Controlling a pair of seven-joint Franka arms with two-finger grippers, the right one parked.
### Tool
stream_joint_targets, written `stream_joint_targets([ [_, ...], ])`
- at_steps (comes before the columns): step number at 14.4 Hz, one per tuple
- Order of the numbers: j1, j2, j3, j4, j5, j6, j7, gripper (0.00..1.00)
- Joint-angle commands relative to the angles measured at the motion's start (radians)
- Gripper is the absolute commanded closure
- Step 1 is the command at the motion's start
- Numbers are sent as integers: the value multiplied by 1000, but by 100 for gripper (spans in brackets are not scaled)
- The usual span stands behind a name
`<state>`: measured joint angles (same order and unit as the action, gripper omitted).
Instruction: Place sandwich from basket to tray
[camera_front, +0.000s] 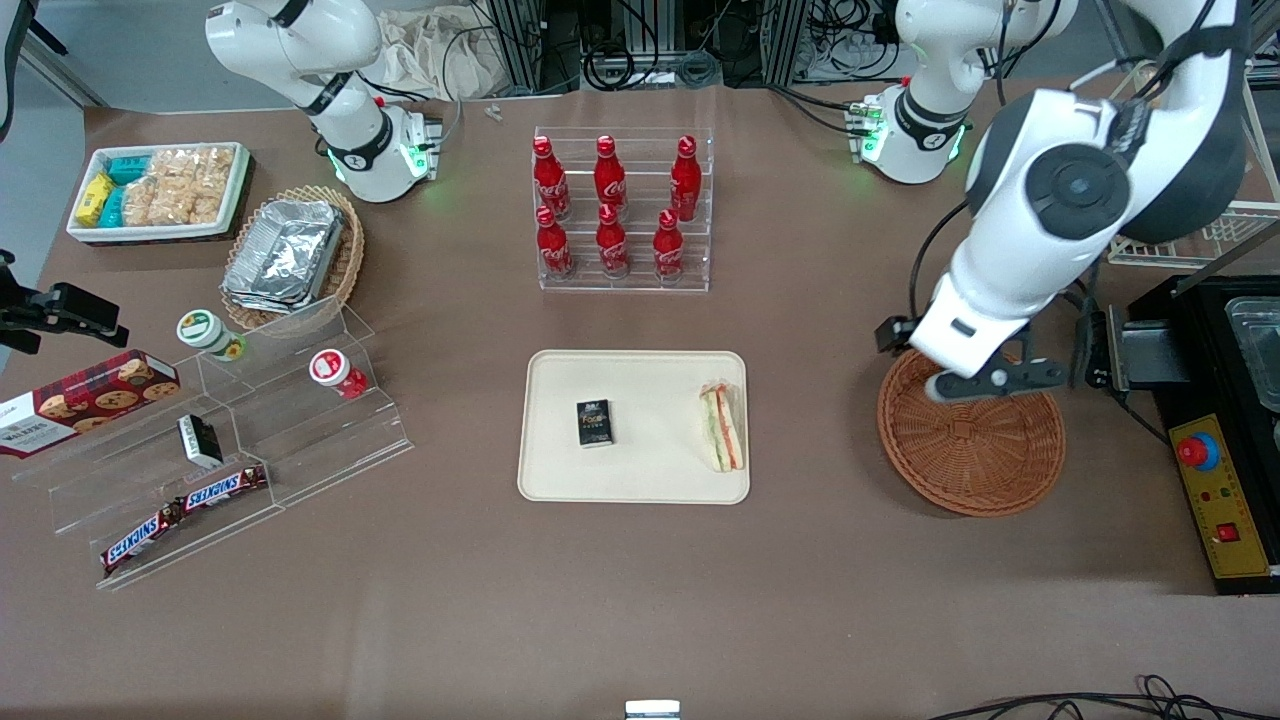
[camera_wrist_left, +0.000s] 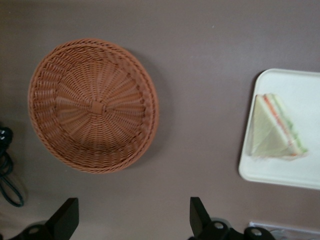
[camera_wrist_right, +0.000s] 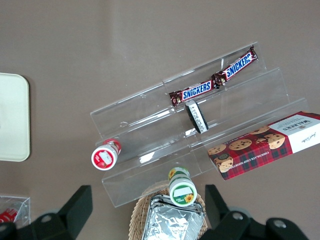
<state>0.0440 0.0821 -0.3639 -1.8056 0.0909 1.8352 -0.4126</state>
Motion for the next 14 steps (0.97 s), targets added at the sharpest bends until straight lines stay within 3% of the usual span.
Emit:
stream_joint_targets([
  [1,49,-50,-4,-40,-31,27,63,0],
  [7,91,-71,14,-37,-57,36,72,0],
  [10,89,-108,66,-69,-60,21,249,0],
  [14,-22,-113,249,-32,-94,-59,419,0],
])
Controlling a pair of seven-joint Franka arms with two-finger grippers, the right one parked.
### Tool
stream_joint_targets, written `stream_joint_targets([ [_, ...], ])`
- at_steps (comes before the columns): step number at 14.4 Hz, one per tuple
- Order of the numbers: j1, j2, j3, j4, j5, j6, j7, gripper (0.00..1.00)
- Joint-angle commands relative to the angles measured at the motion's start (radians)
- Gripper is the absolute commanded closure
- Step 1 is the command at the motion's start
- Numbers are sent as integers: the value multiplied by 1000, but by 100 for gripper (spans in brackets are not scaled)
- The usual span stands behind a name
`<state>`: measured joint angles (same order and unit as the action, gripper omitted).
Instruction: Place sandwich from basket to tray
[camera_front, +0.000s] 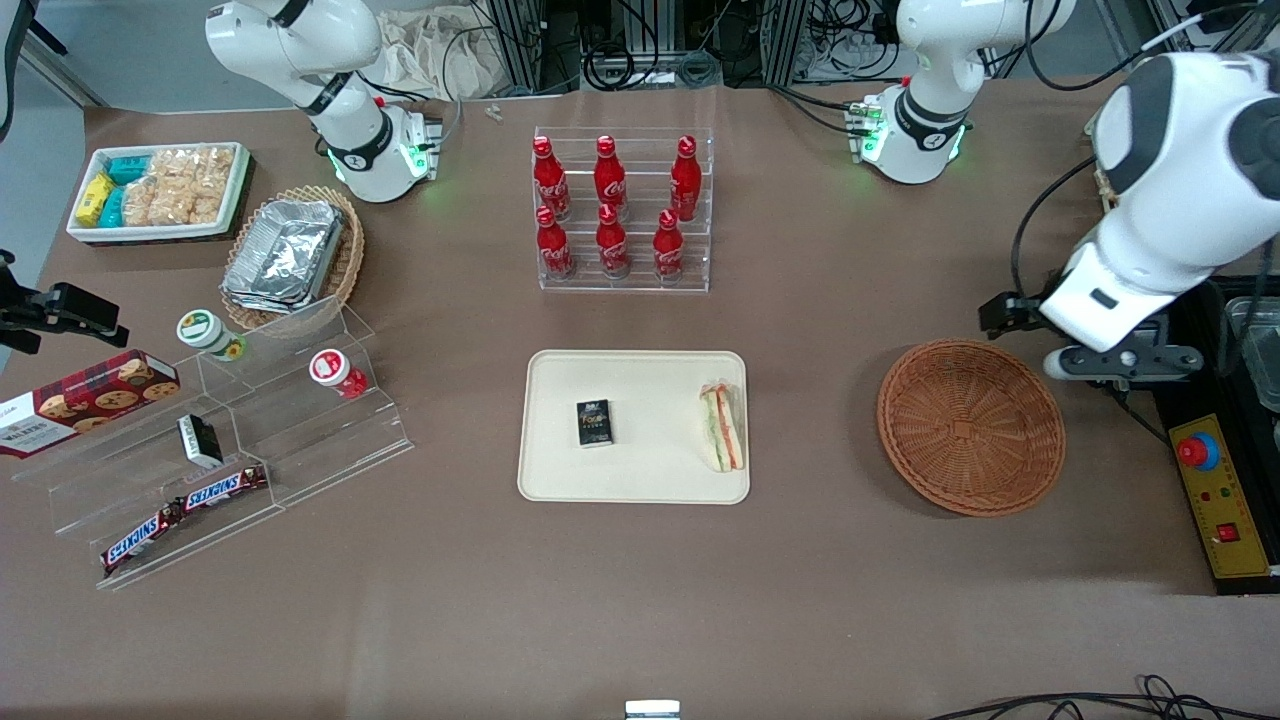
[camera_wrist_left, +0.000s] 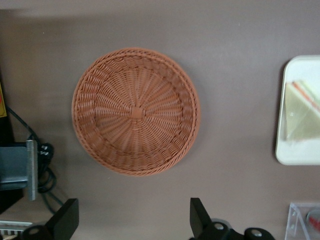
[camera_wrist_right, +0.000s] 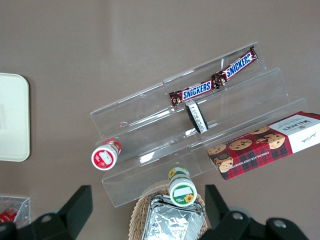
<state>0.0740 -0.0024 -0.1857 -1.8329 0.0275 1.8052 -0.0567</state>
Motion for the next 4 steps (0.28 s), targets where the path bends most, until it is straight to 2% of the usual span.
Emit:
stream_joint_targets([
  [1,-53,5,68,44,-31,-47,69,0],
  [4,-17,171,-7,316,-17,-249,129,0],
])
